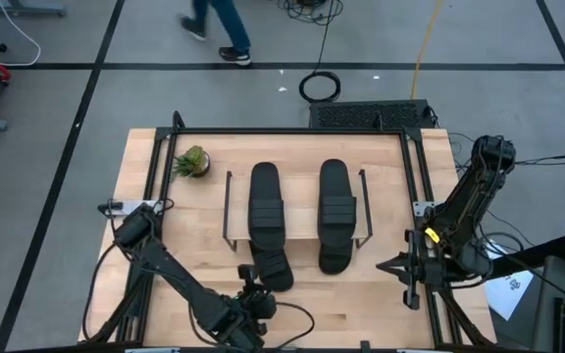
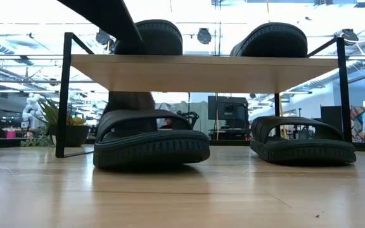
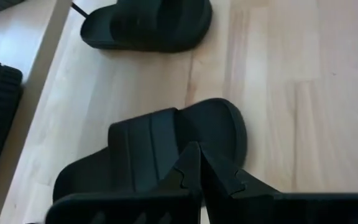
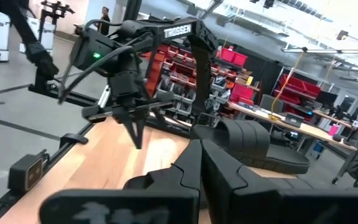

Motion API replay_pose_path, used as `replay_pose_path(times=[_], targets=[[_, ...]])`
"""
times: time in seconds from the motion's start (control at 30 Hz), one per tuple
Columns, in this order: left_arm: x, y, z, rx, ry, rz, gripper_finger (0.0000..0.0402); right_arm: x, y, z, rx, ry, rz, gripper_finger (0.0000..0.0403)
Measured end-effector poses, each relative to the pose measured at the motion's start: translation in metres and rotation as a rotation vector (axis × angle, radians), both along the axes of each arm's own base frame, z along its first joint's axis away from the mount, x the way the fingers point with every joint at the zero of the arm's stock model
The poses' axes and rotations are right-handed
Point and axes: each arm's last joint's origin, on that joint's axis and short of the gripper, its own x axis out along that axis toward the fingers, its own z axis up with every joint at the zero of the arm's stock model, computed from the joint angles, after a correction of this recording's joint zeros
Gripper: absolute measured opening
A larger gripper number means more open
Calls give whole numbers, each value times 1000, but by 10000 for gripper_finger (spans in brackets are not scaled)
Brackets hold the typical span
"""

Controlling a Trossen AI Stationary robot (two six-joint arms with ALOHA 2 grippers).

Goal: Pick and place slides into the shelf
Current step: Put the left black slide under the shelf

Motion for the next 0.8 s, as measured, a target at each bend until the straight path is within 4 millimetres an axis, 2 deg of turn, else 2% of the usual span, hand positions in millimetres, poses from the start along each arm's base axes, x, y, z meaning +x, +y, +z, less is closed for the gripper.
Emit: replay_pose_path(times=[0.1,0.3,0.43,0.6,0.8], targets=[[1,2,-3,9,-5,-1,0,-2,1,-3,-22,11,11,0],[8,3,-29,84,112,-69,2,-3,2,-1,-28,7,16,0],[10,4,-44,108,162,-78,26,-3,2,-1,-26,7,16,0],[10,3,-44,117,171,-94,96,-3,2,-1,-11,6,16,0],[11,7,-44,128,184,-87,215,-3,2,-2,18,7,18,0]])
